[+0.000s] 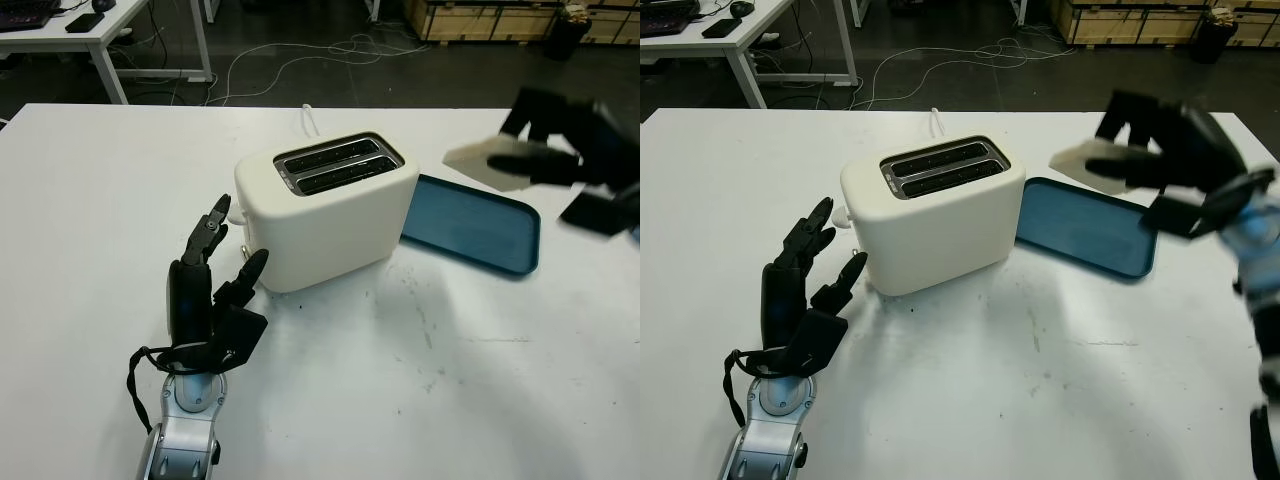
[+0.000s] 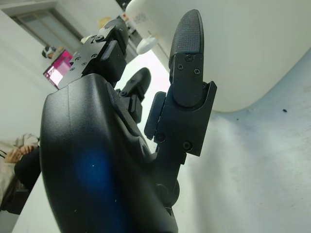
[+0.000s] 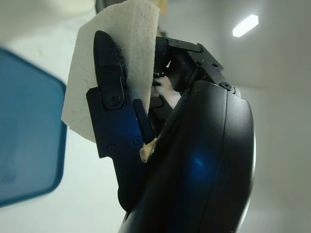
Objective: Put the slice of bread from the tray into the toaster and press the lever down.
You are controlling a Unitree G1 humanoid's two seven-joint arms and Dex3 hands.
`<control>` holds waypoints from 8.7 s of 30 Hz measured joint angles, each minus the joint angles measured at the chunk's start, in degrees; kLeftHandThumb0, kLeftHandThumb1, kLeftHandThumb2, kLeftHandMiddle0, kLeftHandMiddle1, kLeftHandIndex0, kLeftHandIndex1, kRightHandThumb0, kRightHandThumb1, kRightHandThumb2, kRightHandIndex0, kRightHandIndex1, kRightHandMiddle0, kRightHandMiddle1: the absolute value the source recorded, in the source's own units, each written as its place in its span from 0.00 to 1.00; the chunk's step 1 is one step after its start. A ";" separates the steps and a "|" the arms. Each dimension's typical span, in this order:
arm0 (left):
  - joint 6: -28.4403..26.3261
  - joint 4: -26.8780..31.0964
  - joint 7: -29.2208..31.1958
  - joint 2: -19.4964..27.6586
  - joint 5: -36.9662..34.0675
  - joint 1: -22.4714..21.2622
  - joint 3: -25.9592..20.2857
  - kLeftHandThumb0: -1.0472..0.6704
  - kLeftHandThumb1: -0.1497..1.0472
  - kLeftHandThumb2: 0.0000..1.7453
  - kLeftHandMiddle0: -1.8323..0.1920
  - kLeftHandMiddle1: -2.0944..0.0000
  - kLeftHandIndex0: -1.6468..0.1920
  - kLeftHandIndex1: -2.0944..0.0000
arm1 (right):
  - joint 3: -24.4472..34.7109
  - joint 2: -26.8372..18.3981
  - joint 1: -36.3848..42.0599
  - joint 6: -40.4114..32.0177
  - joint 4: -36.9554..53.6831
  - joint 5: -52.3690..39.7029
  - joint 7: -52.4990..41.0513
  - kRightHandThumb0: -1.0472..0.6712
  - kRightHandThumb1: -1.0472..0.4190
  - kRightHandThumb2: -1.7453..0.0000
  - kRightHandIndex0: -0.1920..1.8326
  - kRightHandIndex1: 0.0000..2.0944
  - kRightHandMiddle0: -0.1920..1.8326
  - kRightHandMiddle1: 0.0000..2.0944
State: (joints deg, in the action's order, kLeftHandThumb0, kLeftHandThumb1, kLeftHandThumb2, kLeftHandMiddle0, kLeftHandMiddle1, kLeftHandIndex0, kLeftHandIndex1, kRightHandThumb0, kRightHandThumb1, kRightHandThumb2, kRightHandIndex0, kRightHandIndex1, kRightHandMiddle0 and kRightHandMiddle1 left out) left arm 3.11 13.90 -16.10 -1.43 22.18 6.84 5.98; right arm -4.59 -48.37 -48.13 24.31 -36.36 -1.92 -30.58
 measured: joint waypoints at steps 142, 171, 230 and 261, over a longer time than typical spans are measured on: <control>-0.77 1.11 -2.77 -0.97 3.49 1.08 -0.70 0.23 0.89 0.19 0.67 0.85 0.63 1.00 | -5.77 25.94 -29.06 6.23 -35.03 18.39 -20.23 0.34 0.09 0.88 0.65 0.83 0.54 0.83; -0.18 1.14 -3.51 -0.99 3.34 1.09 -1.03 0.23 0.89 0.19 0.66 0.86 0.62 1.00 | -4.80 25.90 -29.21 6.01 -34.29 16.04 -26.40 0.32 0.09 0.89 0.65 0.83 0.55 0.83; -0.54 2.50 -5.01 -1.21 3.94 2.58 0.58 0.24 0.89 0.19 0.64 0.89 0.63 1.00 | -10.87 27.91 -26.45 15.02 -31.13 23.24 -3.53 0.17 0.16 1.00 0.27 0.48 0.49 0.17; -0.59 2.27 -4.70 -1.18 4.07 2.47 0.54 0.24 0.89 0.19 0.63 0.92 0.63 1.00 | -11.91 24.70 -26.48 18.77 -29.53 23.96 2.87 0.21 0.20 1.00 0.36 0.29 0.51 0.01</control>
State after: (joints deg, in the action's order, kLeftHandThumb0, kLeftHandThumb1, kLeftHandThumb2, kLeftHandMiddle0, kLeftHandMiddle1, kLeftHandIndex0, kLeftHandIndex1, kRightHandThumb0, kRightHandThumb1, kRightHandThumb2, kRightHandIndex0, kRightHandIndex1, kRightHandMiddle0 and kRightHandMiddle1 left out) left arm 2.52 16.17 -20.80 -2.61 26.25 9.31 6.52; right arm -16.49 -23.67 -74.61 43.08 -65.89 22.04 -27.71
